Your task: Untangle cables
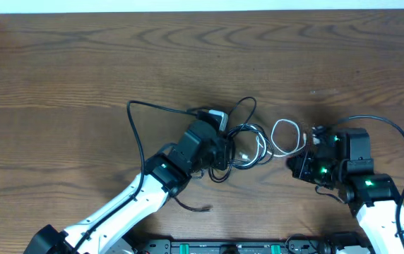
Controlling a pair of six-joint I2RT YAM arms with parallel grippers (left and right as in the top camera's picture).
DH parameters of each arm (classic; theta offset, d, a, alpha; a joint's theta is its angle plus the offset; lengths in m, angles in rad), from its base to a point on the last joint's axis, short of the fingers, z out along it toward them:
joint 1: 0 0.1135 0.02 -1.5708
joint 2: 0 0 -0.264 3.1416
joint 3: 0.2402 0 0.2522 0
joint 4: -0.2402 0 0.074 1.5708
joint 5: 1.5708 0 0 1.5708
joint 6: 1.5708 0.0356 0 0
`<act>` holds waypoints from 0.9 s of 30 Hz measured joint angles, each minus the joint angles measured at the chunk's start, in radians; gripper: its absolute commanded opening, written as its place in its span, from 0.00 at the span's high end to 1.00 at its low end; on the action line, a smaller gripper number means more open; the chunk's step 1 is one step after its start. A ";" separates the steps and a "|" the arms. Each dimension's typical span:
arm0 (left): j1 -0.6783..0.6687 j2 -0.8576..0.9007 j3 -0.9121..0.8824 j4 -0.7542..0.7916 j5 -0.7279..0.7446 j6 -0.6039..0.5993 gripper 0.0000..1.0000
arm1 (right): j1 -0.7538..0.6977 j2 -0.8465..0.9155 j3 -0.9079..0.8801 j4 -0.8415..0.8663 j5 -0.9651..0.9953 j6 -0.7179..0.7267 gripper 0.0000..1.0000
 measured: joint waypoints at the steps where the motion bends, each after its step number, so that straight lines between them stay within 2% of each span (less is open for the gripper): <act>1: 0.006 0.000 0.000 0.003 0.027 -0.001 0.92 | 0.000 0.000 0.000 -0.013 0.044 0.006 0.93; 5: 0.034 0.000 0.000 0.049 0.144 -0.001 0.92 | -0.001 0.000 0.000 -0.038 0.138 0.024 0.81; 8: 0.055 0.000 0.000 0.064 0.201 -0.007 0.92 | -0.001 0.000 0.000 -0.012 0.088 -0.016 0.75; 15: 0.082 0.000 0.000 0.066 0.243 -0.046 0.92 | -0.001 0.000 0.000 0.003 -0.208 -0.195 0.80; 19: 0.084 0.000 0.000 0.061 0.234 -0.012 0.93 | -0.001 0.000 0.000 0.003 -0.362 -0.290 0.83; 27: 0.084 0.000 0.000 0.003 0.126 0.095 0.92 | -0.001 0.000 0.000 0.064 -0.529 -0.351 0.79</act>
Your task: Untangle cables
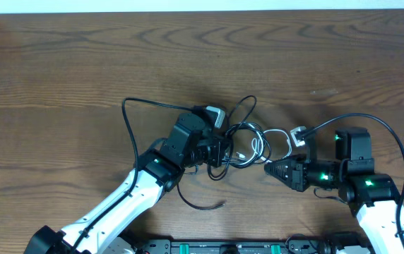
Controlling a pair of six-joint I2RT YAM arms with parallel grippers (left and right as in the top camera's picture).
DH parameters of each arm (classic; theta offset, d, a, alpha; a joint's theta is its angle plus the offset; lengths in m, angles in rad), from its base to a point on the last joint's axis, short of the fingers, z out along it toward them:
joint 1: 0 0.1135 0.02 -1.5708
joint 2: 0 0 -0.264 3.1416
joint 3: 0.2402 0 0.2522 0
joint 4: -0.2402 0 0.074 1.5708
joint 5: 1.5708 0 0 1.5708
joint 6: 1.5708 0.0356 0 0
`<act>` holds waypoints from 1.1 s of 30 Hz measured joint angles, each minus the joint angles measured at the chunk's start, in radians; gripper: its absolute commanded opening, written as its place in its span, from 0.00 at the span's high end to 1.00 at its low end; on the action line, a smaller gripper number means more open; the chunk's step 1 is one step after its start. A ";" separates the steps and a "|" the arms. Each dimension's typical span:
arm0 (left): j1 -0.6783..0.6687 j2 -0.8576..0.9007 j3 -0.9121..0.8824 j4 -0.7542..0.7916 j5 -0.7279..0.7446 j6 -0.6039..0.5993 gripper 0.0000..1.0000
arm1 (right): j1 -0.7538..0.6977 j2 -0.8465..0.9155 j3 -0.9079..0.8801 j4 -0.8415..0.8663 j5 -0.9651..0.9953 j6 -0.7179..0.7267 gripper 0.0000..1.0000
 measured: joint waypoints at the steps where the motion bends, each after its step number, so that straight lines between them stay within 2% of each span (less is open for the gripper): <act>1: 0.000 0.000 0.000 -0.005 -0.013 0.015 0.92 | 0.000 0.000 0.000 0.023 -0.025 -0.003 0.78; 6: 0.000 0.000 0.000 -0.014 -0.062 0.043 0.92 | 0.000 0.000 0.000 0.120 -0.064 0.021 0.74; 15: -0.036 0.000 0.000 -0.014 -0.086 0.051 0.92 | 0.000 0.000 0.000 0.220 0.037 0.148 0.78; 21: -0.053 0.000 0.000 -0.014 -0.086 0.051 0.92 | 0.007 0.000 0.000 0.227 0.061 0.187 0.79; 27: -0.060 0.000 0.000 -0.014 -0.087 0.051 0.92 | 0.085 0.001 0.000 0.233 0.141 0.215 0.80; 33: -0.076 0.000 0.000 -0.021 -0.097 0.051 0.92 | 0.163 0.035 0.000 0.246 0.266 0.267 0.86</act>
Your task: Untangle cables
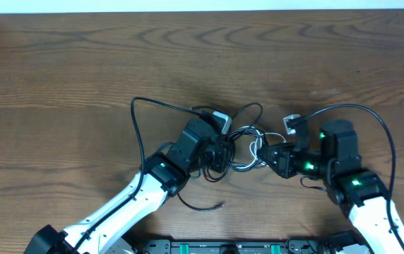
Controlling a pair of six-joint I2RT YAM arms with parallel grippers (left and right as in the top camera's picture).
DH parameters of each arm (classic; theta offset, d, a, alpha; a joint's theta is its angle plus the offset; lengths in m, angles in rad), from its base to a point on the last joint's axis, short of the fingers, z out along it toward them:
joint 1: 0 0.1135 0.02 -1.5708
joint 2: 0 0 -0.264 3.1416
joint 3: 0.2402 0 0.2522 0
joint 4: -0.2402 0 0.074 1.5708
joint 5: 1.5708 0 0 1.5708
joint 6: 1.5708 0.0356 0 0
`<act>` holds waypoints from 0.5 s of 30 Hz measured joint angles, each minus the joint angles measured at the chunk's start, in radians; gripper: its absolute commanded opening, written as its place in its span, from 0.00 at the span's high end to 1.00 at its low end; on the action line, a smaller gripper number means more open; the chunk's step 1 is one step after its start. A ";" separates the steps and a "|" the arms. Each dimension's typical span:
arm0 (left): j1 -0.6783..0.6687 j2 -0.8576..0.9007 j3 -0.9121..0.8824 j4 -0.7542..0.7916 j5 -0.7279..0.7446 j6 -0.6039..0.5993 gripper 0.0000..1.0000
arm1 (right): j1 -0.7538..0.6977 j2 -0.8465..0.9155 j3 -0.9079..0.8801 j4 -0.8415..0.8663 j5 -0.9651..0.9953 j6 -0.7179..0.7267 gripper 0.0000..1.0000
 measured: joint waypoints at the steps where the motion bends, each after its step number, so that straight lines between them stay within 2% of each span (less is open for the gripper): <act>1: -0.001 0.000 0.000 -0.002 0.000 0.000 0.92 | 0.006 0.013 0.000 0.002 0.024 0.008 0.86; 15: -0.005 0.000 0.000 -0.002 0.001 0.000 0.92 | 0.012 0.162 0.000 0.050 0.159 0.051 0.82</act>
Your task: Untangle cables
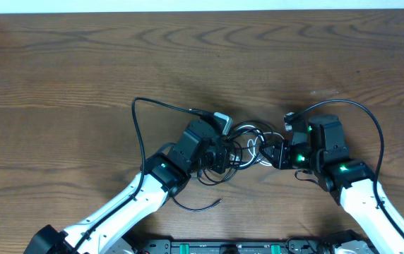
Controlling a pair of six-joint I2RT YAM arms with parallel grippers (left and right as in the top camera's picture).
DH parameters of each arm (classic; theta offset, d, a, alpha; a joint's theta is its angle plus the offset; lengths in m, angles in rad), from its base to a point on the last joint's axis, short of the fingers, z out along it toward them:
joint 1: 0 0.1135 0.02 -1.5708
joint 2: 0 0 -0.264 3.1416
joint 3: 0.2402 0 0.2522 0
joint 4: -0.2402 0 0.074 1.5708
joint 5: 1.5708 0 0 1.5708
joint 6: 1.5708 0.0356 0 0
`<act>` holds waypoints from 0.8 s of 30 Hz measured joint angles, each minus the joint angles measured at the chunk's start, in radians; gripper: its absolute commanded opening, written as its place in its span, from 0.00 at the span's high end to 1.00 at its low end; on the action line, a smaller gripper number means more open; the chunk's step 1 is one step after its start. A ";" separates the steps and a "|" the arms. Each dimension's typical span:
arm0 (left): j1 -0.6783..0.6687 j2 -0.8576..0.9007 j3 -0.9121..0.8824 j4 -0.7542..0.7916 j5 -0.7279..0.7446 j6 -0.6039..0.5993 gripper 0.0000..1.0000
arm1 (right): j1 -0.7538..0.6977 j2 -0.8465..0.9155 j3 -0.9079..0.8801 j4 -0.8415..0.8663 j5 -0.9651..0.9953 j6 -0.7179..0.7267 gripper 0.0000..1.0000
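Note:
A knot of black and white cables (248,144) lies mid-table between both grippers. My left gripper (222,152) is at its left side, shut on the black cable loops. From there a black cable (135,116) arcs up and left, then back to a grey plug (220,118). My right gripper (271,154) presses into the knot's right side and looks shut on the white cable (260,149). A small white plug (289,118) sits just above the right wrist. The fingertips of both grippers are partly hidden among the cables.
A loose black cable end (203,207) lies on the wooden table (61,63) below the left arm. Another black cable (378,137) arcs over the right arm. The table's far edge meets a white wall.
My right gripper has shifted slightly left and up, closer to the knot. The black loop above the knot has flattened. The left gripper holds about the same place.
First my right gripper sat right of a white cable loop, with the left gripper at the knot. Then the right gripper pointed left under the loop, which had shrunk. It then reached the knot's right side with the white plug above it, and now sits tighter against the knot.

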 measured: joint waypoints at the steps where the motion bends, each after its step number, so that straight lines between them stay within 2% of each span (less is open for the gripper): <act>1: 0.000 0.000 0.000 0.000 0.000 0.000 0.92 | 0.000 0.003 0.000 0.003 0.001 0.002 0.83; 5: 0.000 0.000 0.000 0.000 0.000 0.000 0.92 | 0.010 0.007 0.000 0.018 0.011 0.007 0.87; 10: 0.000 0.000 0.000 0.000 0.000 0.000 0.92 | 0.035 0.011 0.000 0.058 0.027 0.027 0.99; 20: 0.000 0.000 0.000 0.000 0.000 0.000 0.92 | 0.063 0.035 0.000 0.070 0.070 0.037 0.99; 24: 0.000 0.000 0.000 -0.001 -0.002 0.000 0.92 | 0.061 0.034 0.000 0.073 0.004 0.013 0.99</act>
